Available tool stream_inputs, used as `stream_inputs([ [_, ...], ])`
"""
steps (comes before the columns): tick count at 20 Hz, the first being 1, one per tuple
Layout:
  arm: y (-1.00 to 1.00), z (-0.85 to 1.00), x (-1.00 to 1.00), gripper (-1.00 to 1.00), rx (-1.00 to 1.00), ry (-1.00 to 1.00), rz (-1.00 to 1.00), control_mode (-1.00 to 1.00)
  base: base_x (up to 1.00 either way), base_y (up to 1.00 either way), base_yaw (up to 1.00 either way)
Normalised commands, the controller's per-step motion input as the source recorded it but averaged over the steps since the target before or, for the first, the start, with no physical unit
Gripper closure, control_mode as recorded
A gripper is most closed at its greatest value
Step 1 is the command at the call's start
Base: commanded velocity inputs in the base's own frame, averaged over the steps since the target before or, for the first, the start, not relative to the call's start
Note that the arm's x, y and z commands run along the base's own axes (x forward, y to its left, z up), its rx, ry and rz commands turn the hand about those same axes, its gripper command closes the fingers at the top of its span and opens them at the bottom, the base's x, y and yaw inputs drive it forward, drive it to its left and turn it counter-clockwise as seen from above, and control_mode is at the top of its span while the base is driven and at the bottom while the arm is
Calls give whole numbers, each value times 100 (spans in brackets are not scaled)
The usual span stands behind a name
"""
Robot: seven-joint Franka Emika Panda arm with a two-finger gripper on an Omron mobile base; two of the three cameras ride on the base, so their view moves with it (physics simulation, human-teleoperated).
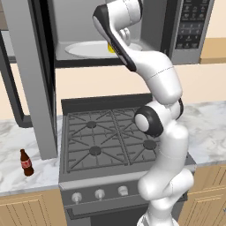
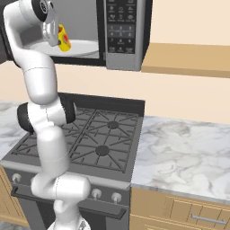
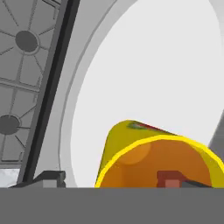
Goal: Place the microwavable item in the microwave. Then, close the microwave door and press the start button.
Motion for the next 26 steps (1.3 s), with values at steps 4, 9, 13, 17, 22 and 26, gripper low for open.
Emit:
stream_inputs([
  [4,0,0,25,-100,0,-9,4,-100,0,0,0],
  [9,0,0,38,-100,0,-9,4,-100,0,0,0],
  [13,-2,0,35,-100,0,-10,4,-100,0,0,0],
  [17,-1,14,-19,-100,-1,-20,3,-100,0,0,0],
  [22,0,10,-78,-100,-7,-31,2,-100,0,0,0],
  [26,3,-27,-68,-100,-12,-23,1,-100,0,0,0],
])
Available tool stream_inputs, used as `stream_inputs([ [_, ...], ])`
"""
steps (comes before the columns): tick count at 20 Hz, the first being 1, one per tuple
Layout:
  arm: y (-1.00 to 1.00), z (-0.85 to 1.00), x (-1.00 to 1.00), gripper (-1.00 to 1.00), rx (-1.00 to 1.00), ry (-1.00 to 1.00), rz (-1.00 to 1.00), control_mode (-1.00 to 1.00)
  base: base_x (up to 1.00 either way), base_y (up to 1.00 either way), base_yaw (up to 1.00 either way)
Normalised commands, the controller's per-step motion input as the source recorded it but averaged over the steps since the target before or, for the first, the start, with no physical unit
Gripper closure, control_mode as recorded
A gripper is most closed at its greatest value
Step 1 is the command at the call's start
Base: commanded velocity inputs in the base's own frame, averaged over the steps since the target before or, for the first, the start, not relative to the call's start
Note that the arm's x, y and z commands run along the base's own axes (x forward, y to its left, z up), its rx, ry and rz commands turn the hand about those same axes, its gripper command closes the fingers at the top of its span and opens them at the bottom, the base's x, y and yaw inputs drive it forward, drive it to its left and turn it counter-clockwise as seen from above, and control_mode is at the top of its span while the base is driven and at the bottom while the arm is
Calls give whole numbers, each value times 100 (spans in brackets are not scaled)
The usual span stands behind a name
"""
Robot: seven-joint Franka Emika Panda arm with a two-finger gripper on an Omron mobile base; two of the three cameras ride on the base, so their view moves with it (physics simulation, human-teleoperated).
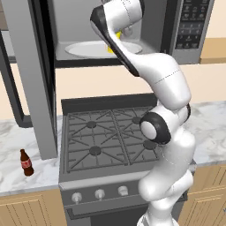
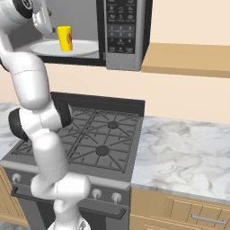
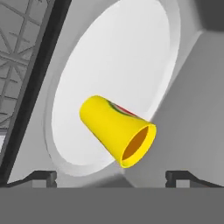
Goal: Place the microwavable item in the microwave. Then, close the microwave door and press the start button.
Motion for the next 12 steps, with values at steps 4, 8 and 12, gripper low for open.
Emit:
stream_inputs([
  [4,17,-68,-61,-100,-17,-23,2,-100,0,0,0],
  [8,6,-91,-66,-100,-23,-28,3,-100,0,0,0],
  [12,0,-100,-61,-100,-24,-18,5,-100,0,0,0],
])
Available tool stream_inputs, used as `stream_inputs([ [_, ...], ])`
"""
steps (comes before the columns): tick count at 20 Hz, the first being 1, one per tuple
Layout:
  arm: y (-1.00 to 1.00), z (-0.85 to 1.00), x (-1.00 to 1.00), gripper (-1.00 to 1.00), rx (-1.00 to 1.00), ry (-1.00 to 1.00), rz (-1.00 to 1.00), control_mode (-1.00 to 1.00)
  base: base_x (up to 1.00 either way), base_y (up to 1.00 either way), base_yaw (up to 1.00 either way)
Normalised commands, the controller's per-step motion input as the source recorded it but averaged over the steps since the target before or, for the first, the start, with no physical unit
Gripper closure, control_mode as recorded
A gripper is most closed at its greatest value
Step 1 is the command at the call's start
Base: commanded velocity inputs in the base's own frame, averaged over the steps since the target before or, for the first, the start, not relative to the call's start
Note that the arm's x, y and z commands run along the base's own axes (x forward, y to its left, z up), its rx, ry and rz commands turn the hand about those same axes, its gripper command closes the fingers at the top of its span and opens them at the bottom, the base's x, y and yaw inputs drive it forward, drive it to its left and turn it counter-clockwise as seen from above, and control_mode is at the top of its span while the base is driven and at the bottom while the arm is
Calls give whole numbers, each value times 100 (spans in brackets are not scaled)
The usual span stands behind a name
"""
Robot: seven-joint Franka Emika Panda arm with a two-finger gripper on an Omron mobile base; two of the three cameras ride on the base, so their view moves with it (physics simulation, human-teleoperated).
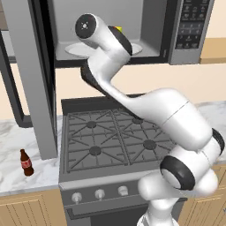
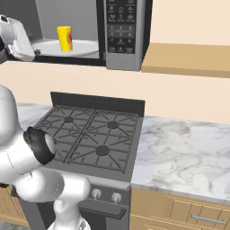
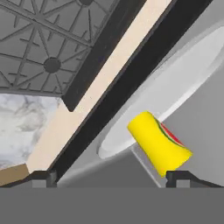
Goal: Place the microwavable item in the microwave. Then, close the microwave door and press the start button.
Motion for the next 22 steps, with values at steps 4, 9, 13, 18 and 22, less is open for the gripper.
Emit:
stream_inputs([
  [4,0,-95,-60,-100,-22,-20,4,-100,0,0,0],
  [9,2,-43,-98,-100,-26,-36,0,-100,0,0,0],
  [13,46,-49,-66,-100,-32,-27,-3,-100,0,0,0],
  [18,74,-27,-51,-100,-35,-17,-8,-100,0,0,0],
  [22,95,-5,-36,-100,-26,-11,-7,-100,0,0,0],
])
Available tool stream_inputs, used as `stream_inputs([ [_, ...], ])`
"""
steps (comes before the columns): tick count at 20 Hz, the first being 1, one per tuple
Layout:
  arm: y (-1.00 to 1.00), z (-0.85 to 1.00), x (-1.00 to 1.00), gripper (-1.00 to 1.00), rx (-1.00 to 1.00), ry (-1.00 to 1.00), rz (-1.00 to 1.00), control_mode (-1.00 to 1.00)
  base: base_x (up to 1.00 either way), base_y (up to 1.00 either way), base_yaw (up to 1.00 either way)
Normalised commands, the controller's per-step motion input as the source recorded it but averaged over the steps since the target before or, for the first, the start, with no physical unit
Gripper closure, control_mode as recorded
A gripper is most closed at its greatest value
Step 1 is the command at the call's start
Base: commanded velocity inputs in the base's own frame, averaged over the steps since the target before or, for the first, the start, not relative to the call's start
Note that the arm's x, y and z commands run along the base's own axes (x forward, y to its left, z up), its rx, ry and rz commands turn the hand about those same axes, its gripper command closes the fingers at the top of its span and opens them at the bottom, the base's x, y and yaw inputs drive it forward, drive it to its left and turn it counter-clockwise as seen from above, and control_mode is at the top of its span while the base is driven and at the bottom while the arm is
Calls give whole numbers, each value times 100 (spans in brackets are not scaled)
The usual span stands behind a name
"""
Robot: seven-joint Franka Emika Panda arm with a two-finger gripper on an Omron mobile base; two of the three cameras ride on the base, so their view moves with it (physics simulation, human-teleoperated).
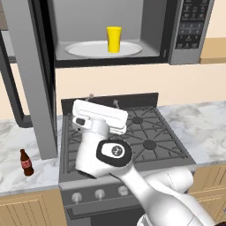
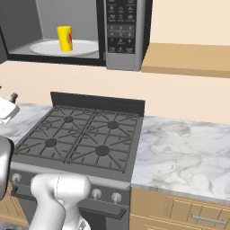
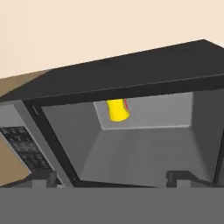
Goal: Place the microwavable item in the microwave. Then, close the microwave door and press the start button.
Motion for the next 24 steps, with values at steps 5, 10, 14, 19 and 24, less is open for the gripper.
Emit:
stream_inputs([
  [5,100,-25,-15,-100,-19,-1,-2,-100,0,0,0],
  [10,100,-46,0,-100,-15,0,0,-100,0,0,0],
  [14,100,-6,0,-100,-2,-2,0,-100,0,0,0],
  [19,100,0,0,-100,0,-4,-1,-100,0,0,0],
  [24,70,0,0,-100,0,-4,-6,-100,0,0,0],
])
